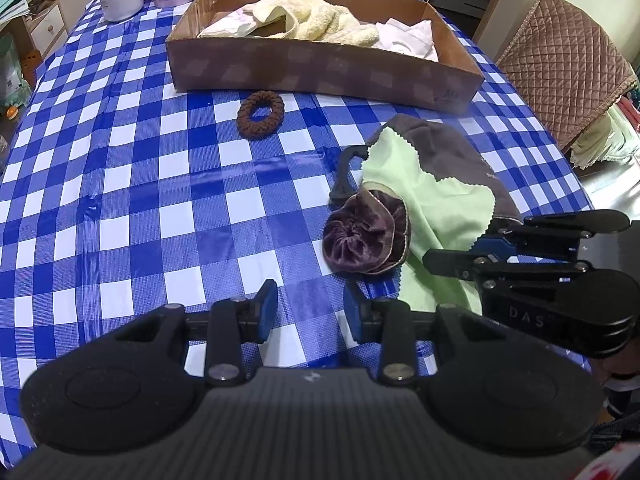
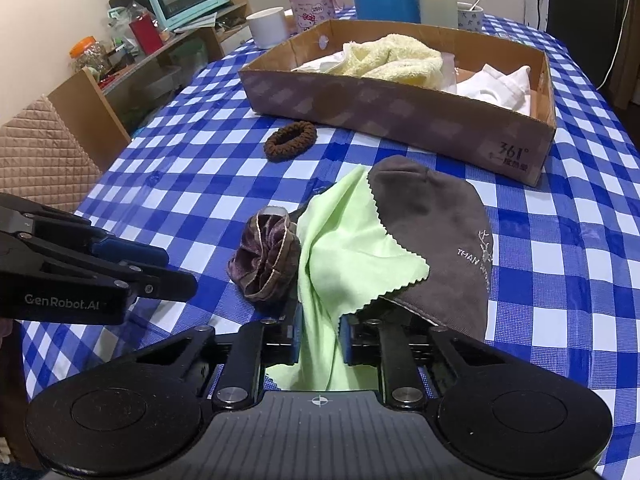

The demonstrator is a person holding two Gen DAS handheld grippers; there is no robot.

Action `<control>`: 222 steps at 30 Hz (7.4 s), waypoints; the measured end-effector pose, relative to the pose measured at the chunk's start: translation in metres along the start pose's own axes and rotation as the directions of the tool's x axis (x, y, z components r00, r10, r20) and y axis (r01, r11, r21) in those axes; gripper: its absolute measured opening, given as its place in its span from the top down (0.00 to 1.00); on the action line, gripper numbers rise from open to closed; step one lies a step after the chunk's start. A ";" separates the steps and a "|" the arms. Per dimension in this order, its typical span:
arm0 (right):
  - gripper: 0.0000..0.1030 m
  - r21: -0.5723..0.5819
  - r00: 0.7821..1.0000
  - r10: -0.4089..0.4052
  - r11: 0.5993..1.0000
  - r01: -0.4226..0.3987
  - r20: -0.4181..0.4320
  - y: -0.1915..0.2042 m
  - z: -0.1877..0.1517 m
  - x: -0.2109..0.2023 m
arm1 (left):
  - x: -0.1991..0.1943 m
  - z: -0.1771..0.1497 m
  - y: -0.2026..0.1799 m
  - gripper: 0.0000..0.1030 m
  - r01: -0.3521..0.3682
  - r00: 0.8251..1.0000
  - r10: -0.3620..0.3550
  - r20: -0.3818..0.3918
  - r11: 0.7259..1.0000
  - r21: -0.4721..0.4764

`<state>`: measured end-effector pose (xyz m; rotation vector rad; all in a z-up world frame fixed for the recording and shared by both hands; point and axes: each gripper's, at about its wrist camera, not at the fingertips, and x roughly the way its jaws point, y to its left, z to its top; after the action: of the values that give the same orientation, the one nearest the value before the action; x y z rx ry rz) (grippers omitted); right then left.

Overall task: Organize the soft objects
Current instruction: 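Grasp the light-green cloth with the right tool and lift it, then grasp the brown velvet scrunchie with the left tool while right tool holds the green cloth, then carry the scrunchie into the box with left tool while right tool carries the green cloth there, then open both tools over the box and withdraw them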

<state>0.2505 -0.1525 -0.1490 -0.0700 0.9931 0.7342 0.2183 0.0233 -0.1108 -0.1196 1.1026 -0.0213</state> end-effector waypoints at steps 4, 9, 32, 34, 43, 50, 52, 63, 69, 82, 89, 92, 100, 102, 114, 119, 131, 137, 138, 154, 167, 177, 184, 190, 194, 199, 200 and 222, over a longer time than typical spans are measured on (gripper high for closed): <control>0.95 -0.004 1.000 0.003 1.000 -0.003 -0.002 0.000 0.000 -0.001 | 0.000 0.000 0.000 0.69 -0.001 1.000 0.001 0.001 1.000 0.001; 0.99 -0.017 1.000 0.017 1.000 -0.017 0.015 0.003 0.001 -0.010 | 0.000 0.000 -0.001 0.69 0.001 1.000 -0.001 0.002 1.000 0.005; 0.99 0.121 0.968 -0.071 0.992 0.042 0.241 -0.029 0.029 -0.105 | 0.029 0.018 -0.033 0.45 0.064 0.996 -0.073 0.056 0.986 0.156; 0.99 0.141 0.970 -0.078 0.989 0.046 0.232 -0.034 0.026 -0.106 | 0.035 0.020 -0.034 0.45 0.066 0.996 -0.075 0.052 0.985 0.162; 0.99 0.191 0.980 -0.085 0.980 0.049 0.181 -0.045 0.015 -0.100 | 0.045 0.022 -0.037 0.65 0.104 0.993 -0.114 0.044 0.977 0.186; 0.99 0.191 0.984 -0.077 0.980 0.046 0.161 -0.043 0.012 -0.095 | 0.038 0.019 -0.037 0.76 0.092 0.992 -0.107 0.066 0.975 0.202; 0.99 0.189 0.985 -0.075 0.981 0.045 0.154 -0.041 0.012 -0.093 | 0.036 0.019 -0.035 0.77 0.086 0.992 -0.101 0.069 0.977 0.194; 0.99 0.177 0.982 -0.071 0.983 0.040 0.173 -0.037 0.013 -0.097 | 0.014 0.015 -0.028 0.80 0.072 0.989 -0.091 0.112 0.984 0.164; 0.99 0.164 0.972 -0.089 0.985 0.054 0.217 -0.039 0.018 -0.111 | -0.012 0.017 -0.013 0.80 0.050 0.983 -0.073 0.167 0.989 0.136; 0.99 0.092 0.953 -0.127 0.990 0.105 0.275 -0.051 0.050 -0.122 | -0.053 0.053 0.033 0.80 -0.042 0.954 0.024 0.300 0.998 0.053; 0.99 0.044 0.934 -0.107 0.994 0.098 0.340 -0.056 0.091 -0.118 | -0.054 0.097 0.043 0.80 -0.070 0.933 0.042 0.357 0.995 0.068; 0.99 0.037 0.927 -0.098 0.995 0.090 0.363 -0.058 0.111 -0.113 | -0.050 0.120 0.045 0.80 -0.077 0.927 0.041 0.372 0.994 0.082; 0.99 0.046 0.923 -0.090 0.996 0.078 0.374 -0.072 0.156 -0.088 | -0.020 0.177 0.049 0.80 -0.094 0.929 0.046 0.368 0.989 0.113; 0.99 0.049 0.923 -0.094 0.995 0.082 0.372 -0.077 0.163 -0.080 | -0.009 0.189 0.051 0.80 -0.094 0.933 0.048 0.357 0.989 0.114; 0.99 0.099 0.930 -0.128 0.990 0.099 0.345 -0.107 0.181 -0.049 | 0.066 0.223 0.055 0.73 -0.082 0.972 0.047 0.230 0.986 0.145; 0.99 0.114 0.934 -0.134 0.988 0.101 0.330 -0.115 0.183 -0.037 | 0.083 0.228 0.054 0.64 -0.104 0.974 0.069 0.214 0.982 0.159; 0.99 0.139 0.931 -0.141 0.985 0.099 0.337 -0.128 0.201 -0.002 | 0.087 0.247 0.061 0.62 -0.106 0.964 0.064 0.258 0.982 0.154; 0.92 0.141 0.945 -0.202 0.975 0.170 0.256 -0.133 0.200 0.032 | 0.092 0.250 0.062 0.62 -0.095 0.966 0.057 0.252 0.985 0.143; 0.87 0.137 0.946 -0.218 0.972 0.190 0.239 -0.134 0.198 0.037 | 0.093 0.250 0.062 0.62 -0.095 0.967 0.057 0.250 0.985 0.142; 0.56 0.174 0.955 -0.234 0.964 0.203 0.181 -0.135 0.176 0.025 | 0.084 0.236 0.064 0.62 -0.089 0.973 0.060 0.223 0.989 0.122; 0.41 0.209 0.961 -0.195 0.966 0.154 0.193 -0.114 0.164 -0.012 | 0.042 0.224 0.052 0.58 -0.069 0.971 0.050 0.232 0.995 0.078; 0.39 0.196 0.957 -0.186 0.970 0.143 0.224 -0.087 0.154 -0.048 | -0.003 0.201 0.042 0.55 -0.066 0.962 0.046 0.271 0.995 0.068; 0.38 0.198 0.953 -0.183 0.971 0.136 0.243 -0.069 0.142 -0.074 | -0.037 0.182 0.035 0.52 -0.060 0.952 0.038 0.305 0.996 0.063; 0.37 0.202 0.951 -0.178 0.971 0.128 0.253 -0.056 0.127 -0.097 | -0.062 0.160 0.026 0.49 -0.059 0.945 0.033 0.325 0.996 0.069; 0.37 0.209 0.951 -0.182 0.969 0.130 0.250 -0.049 0.114 -0.109 | -0.076 0.143 0.021 0.49 -0.061 0.944 0.036 0.329 0.996 0.065; 0.37 0.216 0.953 -0.178 0.968 0.125 0.245 -0.041 0.097 -0.121 | -0.088 0.120 0.016 0.49 -0.053 0.946 0.034 0.323 0.997 0.049; 0.37 0.219 0.954 -0.175 0.968 0.122 0.244 -0.040 0.094 -0.124 | -0.091 0.115 0.015 0.49 -0.052 0.946 0.034 0.322 0.998 0.046; 0.36 0.298 0.980 -0.102 0.954 0.047 0.170 -0.023 0.023 -0.142 | -0.114 0.035 0.004 0.49 -0.053 0.965 0.047 0.258 0.998 0.015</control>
<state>0.2347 -0.2365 -0.0312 0.2143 0.9068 0.5078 0.1980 0.0394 0.0061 -0.0726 0.8447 0.0273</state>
